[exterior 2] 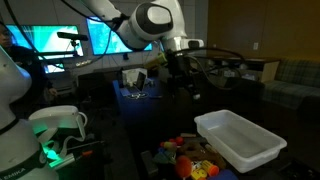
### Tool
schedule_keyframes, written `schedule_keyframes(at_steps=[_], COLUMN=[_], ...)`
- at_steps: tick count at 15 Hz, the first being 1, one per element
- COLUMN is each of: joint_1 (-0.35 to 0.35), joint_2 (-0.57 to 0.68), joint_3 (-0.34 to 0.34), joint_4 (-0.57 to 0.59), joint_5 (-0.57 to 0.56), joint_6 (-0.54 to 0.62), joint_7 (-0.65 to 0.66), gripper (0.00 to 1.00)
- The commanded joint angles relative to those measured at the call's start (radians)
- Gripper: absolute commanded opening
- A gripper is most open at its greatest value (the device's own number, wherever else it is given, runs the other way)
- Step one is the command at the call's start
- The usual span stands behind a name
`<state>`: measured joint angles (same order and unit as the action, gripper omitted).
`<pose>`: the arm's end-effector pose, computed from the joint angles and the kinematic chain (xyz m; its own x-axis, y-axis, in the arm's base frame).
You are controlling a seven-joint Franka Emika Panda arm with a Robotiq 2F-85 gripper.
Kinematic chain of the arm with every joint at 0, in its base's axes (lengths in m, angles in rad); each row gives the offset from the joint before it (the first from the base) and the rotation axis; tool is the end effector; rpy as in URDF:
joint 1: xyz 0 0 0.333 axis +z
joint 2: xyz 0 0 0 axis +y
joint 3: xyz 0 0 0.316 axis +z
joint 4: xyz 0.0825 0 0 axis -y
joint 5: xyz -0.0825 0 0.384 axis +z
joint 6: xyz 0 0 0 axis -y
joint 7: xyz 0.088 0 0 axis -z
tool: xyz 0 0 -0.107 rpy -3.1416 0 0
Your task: Use the towel to sweep the things on the table to the left and then put the towel in the white bin
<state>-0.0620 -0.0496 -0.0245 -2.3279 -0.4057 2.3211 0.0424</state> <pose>0.5031 -0.0509 0.3638 0.9893 0.1450 0.0137 0.1344 -0.9449 0.2985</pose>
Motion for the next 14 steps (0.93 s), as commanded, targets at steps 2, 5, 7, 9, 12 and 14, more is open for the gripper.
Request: schedule_keyframes(at_steps=[2, 5, 7, 9, 12, 14], joint_1=[-0.061, -0.07, -0.082, -0.098, -0.134, -0.149], joint_2=[0.282, 0.463, 0.574, 0.677, 0.794, 0.866], joint_3=[-0.089, -0.142, -0.161, -0.163, -0.141, -0.141], joint_4=[0.087, 0.177, 0.252, 0.327, 0.429, 0.493], joint_5=[-0.081, -0.054, -0.01, 0.037, 0.128, 0.171], joint_6=[0.215, 0.301, 0.333, 0.349, 0.326, 0.32], joint_7=[0.008, 0.008, -0.009, -0.026, -0.066, -0.078], gripper=[1.0, 1.0, 1.0, 1.0, 1.0, 1.0])
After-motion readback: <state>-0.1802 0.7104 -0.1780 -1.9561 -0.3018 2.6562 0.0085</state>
